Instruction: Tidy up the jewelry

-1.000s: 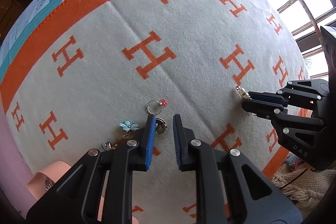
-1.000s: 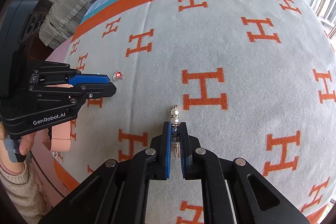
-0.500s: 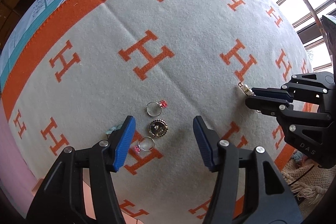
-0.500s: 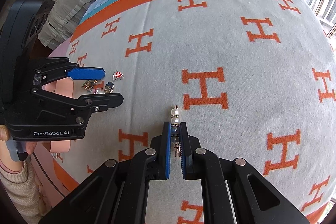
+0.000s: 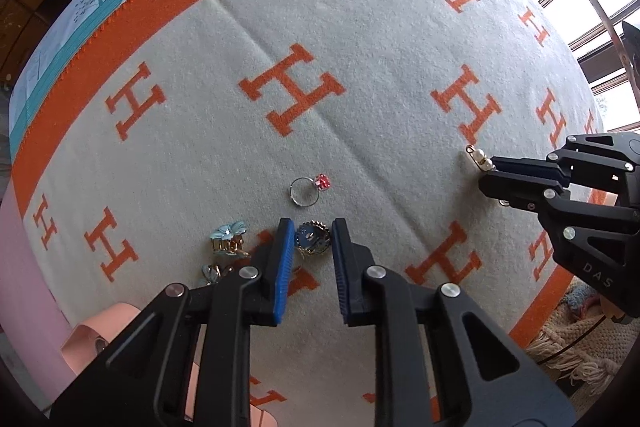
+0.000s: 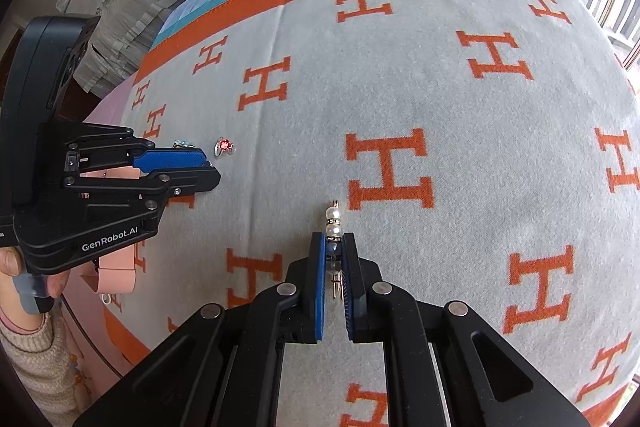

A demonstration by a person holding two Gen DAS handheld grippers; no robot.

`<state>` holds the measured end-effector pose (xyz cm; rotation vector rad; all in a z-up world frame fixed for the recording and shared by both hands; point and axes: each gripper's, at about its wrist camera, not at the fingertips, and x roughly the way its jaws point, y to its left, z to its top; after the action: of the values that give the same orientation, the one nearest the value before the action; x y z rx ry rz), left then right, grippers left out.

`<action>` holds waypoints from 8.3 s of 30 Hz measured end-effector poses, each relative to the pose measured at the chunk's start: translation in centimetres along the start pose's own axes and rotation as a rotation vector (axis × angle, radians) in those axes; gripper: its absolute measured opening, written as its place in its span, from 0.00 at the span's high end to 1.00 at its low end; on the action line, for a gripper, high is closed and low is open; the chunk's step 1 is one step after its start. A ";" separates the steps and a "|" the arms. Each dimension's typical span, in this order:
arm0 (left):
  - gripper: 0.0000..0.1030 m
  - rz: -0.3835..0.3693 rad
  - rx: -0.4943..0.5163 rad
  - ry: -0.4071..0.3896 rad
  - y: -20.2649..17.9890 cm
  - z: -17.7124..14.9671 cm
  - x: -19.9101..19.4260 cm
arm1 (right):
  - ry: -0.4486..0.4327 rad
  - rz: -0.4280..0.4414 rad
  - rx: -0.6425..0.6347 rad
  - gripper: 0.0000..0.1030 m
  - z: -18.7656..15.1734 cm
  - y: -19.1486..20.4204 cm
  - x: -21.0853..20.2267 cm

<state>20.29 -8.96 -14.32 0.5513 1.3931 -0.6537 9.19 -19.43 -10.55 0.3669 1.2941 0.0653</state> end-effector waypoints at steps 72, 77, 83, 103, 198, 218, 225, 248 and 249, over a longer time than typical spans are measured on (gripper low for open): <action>0.82 -0.056 -0.659 -0.380 9.5 -20.6 -9.1 | -0.164 0.048 -0.162 0.71 1.9 16.3 -2.9; 0.82 0.049 -0.616 -0.439 7.5 -19.5 -11.4 | -0.176 0.029 -0.159 0.71 1.8 14.4 -4.5; 0.82 -0.047 -0.639 -0.416 6.7 -17.3 -13.1 | -0.203 0.022 -0.195 0.71 2.7 13.5 -7.3; 0.82 -0.002 -0.739 -0.245 7.2 -8.0 -4.3 | -0.107 0.059 -0.234 0.71 8.5 9.8 -3.5; 0.85 -0.105 -0.896 -0.484 10.4 -26.8 -7.9 | -0.003 0.113 -0.471 0.82 0.6 30.2 3.0; 0.48 0.006 -0.858 -0.494 9.2 -26.5 -8.6 | -0.095 0.104 -0.405 0.66 -1.7 27.1 1.4; 0.48 0.011 -0.815 -0.503 7.7 -26.2 -9.3 | -0.149 0.072 -0.371 0.66 -2.7 24.7 -0.7; 0.48 0.088 -0.622 -0.571 -1.1 -22.6 -11.5 | -0.318 -0.011 -0.233 0.65 -5.2 15.1 -6.5; 0.48 0.098 -0.613 -0.569 -1.5 -22.4 -11.5 | -0.322 -0.013 -0.227 0.65 -5.1 14.6 -6.7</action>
<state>2.79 6.73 -5.24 -0.0625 0.9436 -0.2431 4.73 -6.17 -1.10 0.1657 0.9590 0.1350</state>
